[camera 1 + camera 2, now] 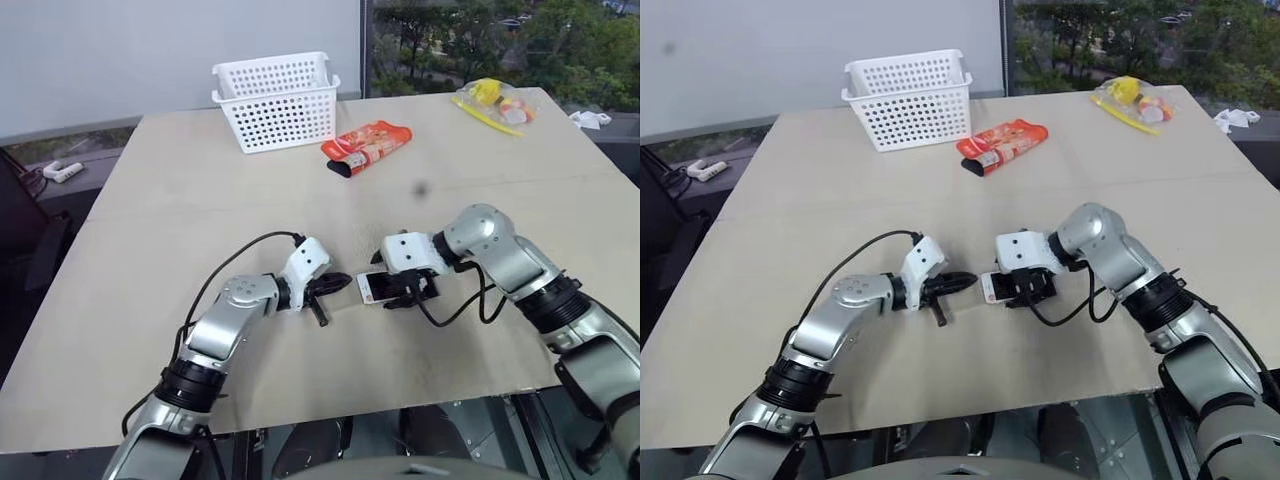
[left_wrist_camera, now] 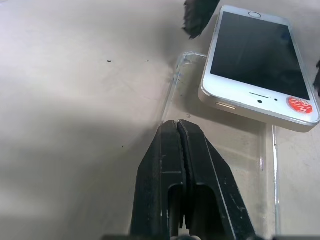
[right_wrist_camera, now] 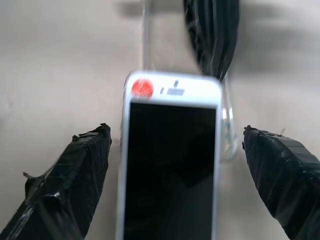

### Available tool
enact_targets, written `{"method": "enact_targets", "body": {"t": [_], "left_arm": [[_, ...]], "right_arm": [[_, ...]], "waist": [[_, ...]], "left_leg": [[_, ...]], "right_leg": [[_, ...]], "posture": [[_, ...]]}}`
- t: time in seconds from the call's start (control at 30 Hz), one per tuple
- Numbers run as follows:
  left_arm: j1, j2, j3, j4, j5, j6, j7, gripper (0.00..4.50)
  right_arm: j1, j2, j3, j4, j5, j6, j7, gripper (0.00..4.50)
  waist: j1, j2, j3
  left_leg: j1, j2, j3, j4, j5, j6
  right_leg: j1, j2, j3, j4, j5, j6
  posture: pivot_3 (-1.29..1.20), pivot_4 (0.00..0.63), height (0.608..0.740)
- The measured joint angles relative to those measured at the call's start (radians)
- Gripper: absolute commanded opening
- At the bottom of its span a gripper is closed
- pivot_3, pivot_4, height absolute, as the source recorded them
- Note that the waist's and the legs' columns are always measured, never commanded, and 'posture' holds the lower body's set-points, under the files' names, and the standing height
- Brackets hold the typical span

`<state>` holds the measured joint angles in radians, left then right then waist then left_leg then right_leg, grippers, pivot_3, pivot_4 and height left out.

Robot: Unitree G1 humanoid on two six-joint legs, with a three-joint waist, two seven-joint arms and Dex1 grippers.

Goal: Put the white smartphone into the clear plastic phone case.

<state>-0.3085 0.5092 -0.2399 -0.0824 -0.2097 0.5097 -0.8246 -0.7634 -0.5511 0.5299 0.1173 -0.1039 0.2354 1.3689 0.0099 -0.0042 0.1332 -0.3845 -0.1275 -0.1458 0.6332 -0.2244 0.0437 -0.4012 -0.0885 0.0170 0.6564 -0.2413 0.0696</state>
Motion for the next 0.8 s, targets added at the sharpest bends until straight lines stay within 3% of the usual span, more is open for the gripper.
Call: {"method": "enact_targets", "body": {"t": [0.2,0.37,0.53,0.8], "left_arm": [[-0.002,0.043,-0.006,-0.068,-0.022,0.061,-0.059,0.0],[-0.032,0.083,-0.009,-0.13,-0.051,0.131,-0.117,0.0],[-0.045,0.096,-0.01,-0.145,-0.057,0.148,-0.132,0.0],[-0.045,0.102,-0.01,-0.145,-0.056,0.146,-0.129,0.0]], "right_arm": [[-0.012,-0.02,0.0,0.107,-0.011,-0.027,0.0,4.48],[-0.046,-0.018,0.002,0.188,-0.007,-0.073,0.025,4.48],[-0.058,-0.013,0.009,0.237,-0.007,-0.125,0.051,2.97],[-0.067,-0.012,0.012,0.244,-0.008,-0.127,0.072,2.97]], "waist": [[-0.002,0.0,0.002],[0.003,-0.002,0.005],[0.004,-0.002,0.005],[0.005,-0.002,0.005]], "left_leg": [[-0.013,0.0,0.0,0.001,0.003,0.002],[-0.013,0.0,0.0,0.001,0.003,0.003],[-0.013,0.0,0.001,0.002,0.002,0.002],[-0.013,0.0,0.001,0.003,0.002,0.002]], "right_leg": [[-0.012,0.0,0.0,0.001,0.001,0.0],[-0.012,0.0,0.0,0.001,0.001,0.0],[-0.011,0.0,0.0,0.0,0.001,0.0],[-0.011,0.0,0.0,0.0,0.001,0.0]], "posture": [[0.0,0.15,0.74],[0.0,0.15,0.74],[0.0,0.15,0.74],[0.0,0.15,0.74]]}}
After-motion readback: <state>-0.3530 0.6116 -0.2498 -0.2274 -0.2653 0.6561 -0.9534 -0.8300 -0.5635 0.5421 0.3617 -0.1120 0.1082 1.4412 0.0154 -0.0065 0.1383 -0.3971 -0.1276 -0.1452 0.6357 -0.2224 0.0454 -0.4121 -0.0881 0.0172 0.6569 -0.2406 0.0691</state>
